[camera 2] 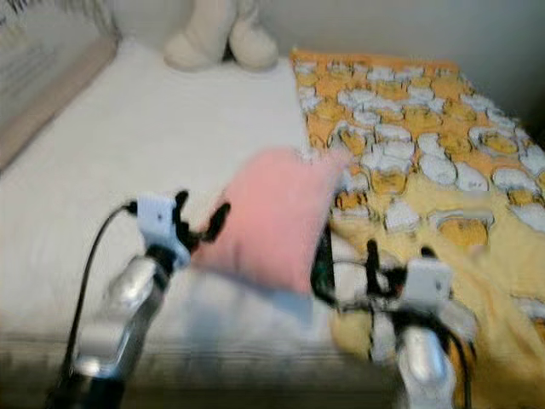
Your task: Clean up the room
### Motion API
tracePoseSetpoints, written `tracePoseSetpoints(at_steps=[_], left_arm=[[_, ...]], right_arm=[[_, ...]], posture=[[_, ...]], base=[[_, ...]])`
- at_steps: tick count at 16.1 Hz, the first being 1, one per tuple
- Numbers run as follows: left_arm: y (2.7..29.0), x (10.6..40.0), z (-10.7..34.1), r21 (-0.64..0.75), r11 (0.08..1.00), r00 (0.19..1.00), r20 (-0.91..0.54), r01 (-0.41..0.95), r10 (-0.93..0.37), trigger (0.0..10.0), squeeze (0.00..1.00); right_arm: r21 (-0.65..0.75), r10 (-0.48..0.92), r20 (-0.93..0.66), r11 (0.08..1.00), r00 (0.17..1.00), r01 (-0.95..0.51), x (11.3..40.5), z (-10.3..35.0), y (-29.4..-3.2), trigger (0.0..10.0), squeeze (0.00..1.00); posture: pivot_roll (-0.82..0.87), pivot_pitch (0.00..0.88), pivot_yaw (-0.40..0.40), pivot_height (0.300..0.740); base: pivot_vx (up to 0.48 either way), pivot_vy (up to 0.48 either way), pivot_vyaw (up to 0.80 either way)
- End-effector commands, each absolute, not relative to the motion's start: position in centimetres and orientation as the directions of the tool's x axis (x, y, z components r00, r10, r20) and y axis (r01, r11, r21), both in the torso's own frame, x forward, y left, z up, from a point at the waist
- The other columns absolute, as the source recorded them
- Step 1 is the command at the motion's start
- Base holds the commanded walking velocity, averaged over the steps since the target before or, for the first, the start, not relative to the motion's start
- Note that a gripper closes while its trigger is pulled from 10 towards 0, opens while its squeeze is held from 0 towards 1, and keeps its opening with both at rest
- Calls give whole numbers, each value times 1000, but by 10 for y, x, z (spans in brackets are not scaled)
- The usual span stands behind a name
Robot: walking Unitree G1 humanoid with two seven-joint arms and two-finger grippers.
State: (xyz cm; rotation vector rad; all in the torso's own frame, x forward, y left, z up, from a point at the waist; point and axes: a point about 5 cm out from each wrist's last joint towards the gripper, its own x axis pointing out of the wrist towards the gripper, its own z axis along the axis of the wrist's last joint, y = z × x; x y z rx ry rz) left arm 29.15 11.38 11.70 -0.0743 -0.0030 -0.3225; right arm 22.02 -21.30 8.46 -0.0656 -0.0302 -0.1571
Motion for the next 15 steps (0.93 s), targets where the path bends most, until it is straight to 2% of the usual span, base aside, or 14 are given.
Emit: tracePoseSetpoints(at_steps=[1,2,4,5,8,12,14,15], left_arm=[[121,296,111,-33,953,953,-22,302,-302,10000,0],[121,299,110,-6,952,951,-35,307,-307,10000,0],[129,327,103,8,966,957,-135,260,-256,10000,0],[133,347,100,-9,966,946,-200,258,-254,10000,0],[134,364,95,-104,963,924,-274,248,-267,10000,0],[131,366,82,-165,968,903,-359,189,-237,10000,0],[118,362,75,-347,914,867,-368,209,-337,10000,0],[114,360,73,-384,899,859,-368,209,-357,10000,0]], right_arm=[[-18,-151,41,988,988,152,227,89,-208,10000,0],[0,-159,42,987,986,159,229,91,-208,10000,0],[128,-206,28,971,978,201,253,102,-211,10000,0],[222,-227,-10,949,974,224,273,103,-214,10000,0],[299,-204,-89,928,975,222,290,90,-214,10000,0],[453,-125,-215,866,968,213,294,66,-200,10000,0],[551,-119,-252,798,960,244,289,60,-195,10000,0],[575,-109,-264,780,958,247,288,58,-193,10000,0]], posture=[[-35,0,-54,740],[-35,0,-53,740],[-39,0,-36,740],[-40,0,-35,740],[-48,0,-15,740],[-80,83,1,740],[-102,135,4,740],[-105,141,6,740]], base=[[454,0,0],[454,0,0],[0,0,0],[0,0,0],[0,0,0],[0,0,0],[0,0,0],[0,0,0]])
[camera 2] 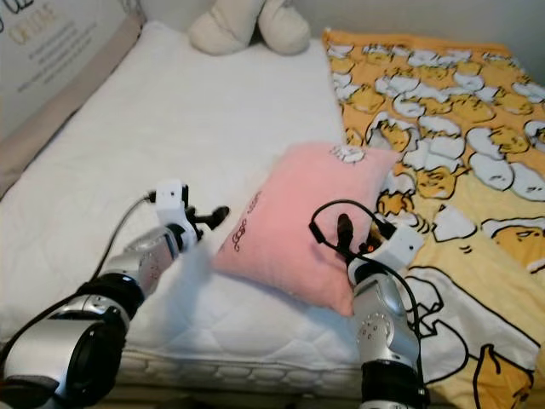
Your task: Clean up the room
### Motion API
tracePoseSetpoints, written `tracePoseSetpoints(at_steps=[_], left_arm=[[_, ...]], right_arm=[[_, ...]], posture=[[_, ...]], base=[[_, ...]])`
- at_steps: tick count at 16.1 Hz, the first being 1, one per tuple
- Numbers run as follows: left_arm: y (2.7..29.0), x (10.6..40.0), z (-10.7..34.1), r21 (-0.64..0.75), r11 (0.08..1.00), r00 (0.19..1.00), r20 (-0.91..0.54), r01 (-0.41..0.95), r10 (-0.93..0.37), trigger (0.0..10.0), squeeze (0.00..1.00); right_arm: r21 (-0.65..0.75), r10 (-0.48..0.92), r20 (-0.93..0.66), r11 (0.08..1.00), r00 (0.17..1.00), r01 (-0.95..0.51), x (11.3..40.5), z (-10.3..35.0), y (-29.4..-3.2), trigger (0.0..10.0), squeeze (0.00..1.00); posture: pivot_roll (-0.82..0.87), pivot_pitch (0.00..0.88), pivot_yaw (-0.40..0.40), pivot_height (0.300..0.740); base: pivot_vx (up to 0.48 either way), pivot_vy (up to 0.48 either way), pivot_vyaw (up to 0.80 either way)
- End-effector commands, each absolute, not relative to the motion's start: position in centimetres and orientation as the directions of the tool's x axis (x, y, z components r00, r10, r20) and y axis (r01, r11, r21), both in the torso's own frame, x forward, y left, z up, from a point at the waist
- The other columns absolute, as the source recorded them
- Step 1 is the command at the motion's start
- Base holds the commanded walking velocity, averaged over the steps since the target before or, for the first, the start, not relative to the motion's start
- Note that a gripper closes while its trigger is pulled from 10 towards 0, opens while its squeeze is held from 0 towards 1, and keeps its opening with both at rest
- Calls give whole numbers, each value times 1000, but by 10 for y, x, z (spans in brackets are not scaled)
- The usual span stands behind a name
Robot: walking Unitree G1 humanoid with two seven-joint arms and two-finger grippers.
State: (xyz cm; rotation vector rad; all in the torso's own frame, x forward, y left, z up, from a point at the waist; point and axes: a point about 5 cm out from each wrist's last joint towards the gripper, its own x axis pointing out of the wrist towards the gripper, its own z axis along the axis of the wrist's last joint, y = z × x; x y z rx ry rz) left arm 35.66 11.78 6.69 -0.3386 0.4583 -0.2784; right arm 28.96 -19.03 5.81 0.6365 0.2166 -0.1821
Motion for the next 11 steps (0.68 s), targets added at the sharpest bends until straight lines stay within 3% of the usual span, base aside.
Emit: tracePoseSetpoints(at_steps=[1,5,8,9,10,11], left_arm=[[100,358,71,-446,867,845,-356,223,-400,10000,0],[39,346,75,-566,727,763,-245,389,-599,10000,0],[14,323,57,-504,701,638,-329,504,-696,10000,0],[13,319,51,-500,699,620,-349,511,-703,6745,0],[13,317,49,-512,698,617,-355,500,-703,0,0],[13,314,45,-513,700,613,-362,497,-702,0,0]], right_arm=[[602,-95,-288,756,953,257,286,52,-189,10000,0],[637,-70,-313,724,947,264,280,53,-189,10000,0],[634,-47,-322,731,946,252,282,51,-189,10000,0],[636,-33,-325,732,945,244,284,51,-185,3255,0],[636,-21,-329,734,944,238,284,51,-182,0,0],[648,16,-329,731,944,213,286,51,-174,0,0]], posture=[[-123,176,7,740],[-180,201,-15,740],[-193,202,-4,740],[-193,202,-4,740],[-191,201,-2,740],[-181,194,4,740]], base=[[0,0,0],[0,0,0],[0,0,0],[0,0,0],[0,0,0],[0,0,0]])
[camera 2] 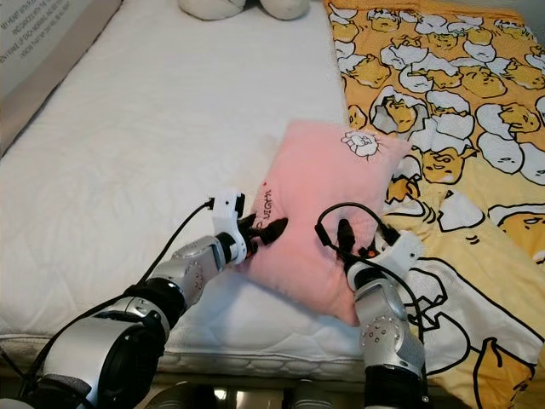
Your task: Clean up the room
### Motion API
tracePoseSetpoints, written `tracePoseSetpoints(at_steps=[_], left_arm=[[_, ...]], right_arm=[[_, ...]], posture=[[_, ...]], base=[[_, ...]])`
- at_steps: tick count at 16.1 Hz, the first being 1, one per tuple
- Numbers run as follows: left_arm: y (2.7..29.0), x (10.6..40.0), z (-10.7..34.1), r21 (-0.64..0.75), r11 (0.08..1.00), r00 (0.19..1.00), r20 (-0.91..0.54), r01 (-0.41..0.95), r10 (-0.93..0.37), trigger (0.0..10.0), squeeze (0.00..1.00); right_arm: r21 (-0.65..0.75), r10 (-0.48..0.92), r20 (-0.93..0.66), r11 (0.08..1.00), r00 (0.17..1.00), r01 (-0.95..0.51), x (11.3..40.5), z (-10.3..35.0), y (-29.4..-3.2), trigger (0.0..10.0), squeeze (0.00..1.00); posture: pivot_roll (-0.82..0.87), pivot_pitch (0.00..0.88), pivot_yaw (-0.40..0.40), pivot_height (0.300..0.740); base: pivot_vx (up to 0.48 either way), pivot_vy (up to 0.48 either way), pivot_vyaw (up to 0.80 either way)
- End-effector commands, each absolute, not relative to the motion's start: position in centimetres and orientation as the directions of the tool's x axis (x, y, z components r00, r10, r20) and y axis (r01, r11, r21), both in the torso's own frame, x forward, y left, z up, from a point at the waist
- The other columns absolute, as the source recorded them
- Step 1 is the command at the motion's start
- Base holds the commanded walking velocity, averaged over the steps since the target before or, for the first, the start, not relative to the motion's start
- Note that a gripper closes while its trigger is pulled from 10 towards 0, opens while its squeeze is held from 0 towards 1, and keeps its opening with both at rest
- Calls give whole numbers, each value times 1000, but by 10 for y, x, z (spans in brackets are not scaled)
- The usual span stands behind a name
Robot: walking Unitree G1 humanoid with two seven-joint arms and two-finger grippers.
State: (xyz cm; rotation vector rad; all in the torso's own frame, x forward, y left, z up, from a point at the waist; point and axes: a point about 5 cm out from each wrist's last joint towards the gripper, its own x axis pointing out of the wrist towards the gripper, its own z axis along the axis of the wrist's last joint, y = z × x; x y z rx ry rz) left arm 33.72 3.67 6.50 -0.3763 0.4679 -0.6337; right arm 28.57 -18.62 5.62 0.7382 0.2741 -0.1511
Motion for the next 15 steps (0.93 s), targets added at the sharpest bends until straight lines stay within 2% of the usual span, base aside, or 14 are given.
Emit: tracePoseSetpoints(at_steps=[1,3,4,5,8,10,15], left_arm=[[14,314,45,-509,698,611,-361,503,-704,0,0],[17,312,42,-465,688,589,-363,557,-722,0,0],[19,306,38,-444,647,541,-355,621,-763,0,0],[20,305,37,-448,644,540,-353,620,-764,0,0],[22,306,37,-513,650,581,-314,561,-750,0,0],[18,309,43,-611,620,618,-255,493,-743,0,0],[20,304,37,-586,625,613,-257,516,-747,0,0]], right_arm=[[650,21,-328,730,944,210,286,51,-173,0,0],[656,19,-323,726,946,209,285,51,-173,0,0],[660,21,-321,722,947,208,282,48,-173,0,0],[660,23,-322,722,947,207,281,48,-173,0,0],[664,37,-342,717,939,213,275,39,-169,0,0],[668,58,-355,714,933,209,271,33,-164,0,0],[650,89,-341,741,936,167,276,31,-160,0,0]], posture=[[-177,193,5,740],[-165,189,11,740],[-156,184,15,740],[-154,182,16,740],[-142,167,15,740],[-136,161,12,740],[-106,128,8,740]], base=[[0,0,0],[0,0,0],[0,0,0],[0,0,0],[0,0,0],[0,0,0],[0,0,0]])
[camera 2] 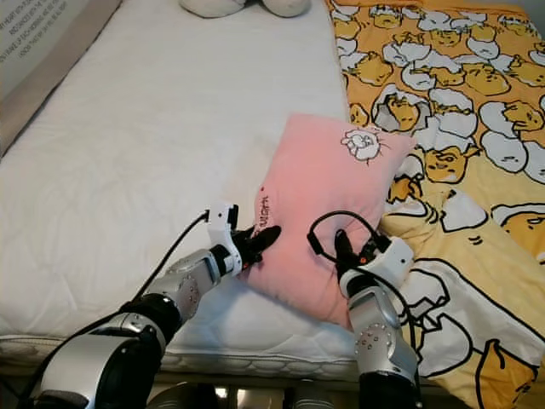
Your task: Clean up the room
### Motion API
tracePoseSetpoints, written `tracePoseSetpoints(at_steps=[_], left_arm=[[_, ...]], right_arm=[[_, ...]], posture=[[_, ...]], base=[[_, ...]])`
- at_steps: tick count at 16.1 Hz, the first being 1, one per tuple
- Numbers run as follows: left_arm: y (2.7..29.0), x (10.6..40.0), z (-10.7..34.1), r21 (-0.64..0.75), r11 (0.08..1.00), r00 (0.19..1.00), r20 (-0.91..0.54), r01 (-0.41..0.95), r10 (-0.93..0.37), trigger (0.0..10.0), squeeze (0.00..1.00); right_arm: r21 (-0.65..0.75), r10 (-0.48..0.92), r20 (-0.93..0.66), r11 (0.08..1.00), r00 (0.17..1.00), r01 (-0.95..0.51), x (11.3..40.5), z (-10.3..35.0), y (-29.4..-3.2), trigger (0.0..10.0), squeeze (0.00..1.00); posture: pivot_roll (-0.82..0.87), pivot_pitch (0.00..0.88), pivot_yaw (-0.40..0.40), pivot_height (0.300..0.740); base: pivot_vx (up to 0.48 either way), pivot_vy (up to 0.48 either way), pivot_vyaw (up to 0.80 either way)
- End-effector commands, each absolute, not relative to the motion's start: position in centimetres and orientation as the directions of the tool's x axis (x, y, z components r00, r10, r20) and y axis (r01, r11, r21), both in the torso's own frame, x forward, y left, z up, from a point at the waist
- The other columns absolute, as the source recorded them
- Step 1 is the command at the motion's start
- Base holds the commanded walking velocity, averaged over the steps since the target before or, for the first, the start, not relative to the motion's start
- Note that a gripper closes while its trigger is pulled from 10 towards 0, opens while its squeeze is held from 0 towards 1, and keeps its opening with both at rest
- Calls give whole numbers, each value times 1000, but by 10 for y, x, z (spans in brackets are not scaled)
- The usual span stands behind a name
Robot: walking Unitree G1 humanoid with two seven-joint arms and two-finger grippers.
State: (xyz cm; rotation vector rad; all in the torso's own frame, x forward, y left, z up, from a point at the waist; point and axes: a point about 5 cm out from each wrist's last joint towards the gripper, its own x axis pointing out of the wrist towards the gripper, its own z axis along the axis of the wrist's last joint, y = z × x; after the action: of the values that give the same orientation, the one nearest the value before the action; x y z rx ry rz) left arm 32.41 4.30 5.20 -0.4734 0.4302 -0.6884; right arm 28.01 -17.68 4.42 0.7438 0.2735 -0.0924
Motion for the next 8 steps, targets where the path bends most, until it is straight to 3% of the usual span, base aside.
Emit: tracePoseSetpoints(at_steps=[1,3,8], left_arm=[[20,304,37,-583,623,611,-255,521,-749,0,0],[18,301,37,-578,598,575,-253,555,-778,0,0],[34,315,45,-514,672,660,-244,534,-711,0,0]], right_arm=[[651,92,-338,741,937,162,277,31,-159,0,0],[652,101,-332,743,938,151,281,32,-157,0,0],[631,118,-289,769,950,97,291,42,-154,0,0]], posture=[[-104,126,8,740],[-109,116,7,740],[-88,55,2,740]], base=[[0,0,0],[0,0,0],[0,0,0]])
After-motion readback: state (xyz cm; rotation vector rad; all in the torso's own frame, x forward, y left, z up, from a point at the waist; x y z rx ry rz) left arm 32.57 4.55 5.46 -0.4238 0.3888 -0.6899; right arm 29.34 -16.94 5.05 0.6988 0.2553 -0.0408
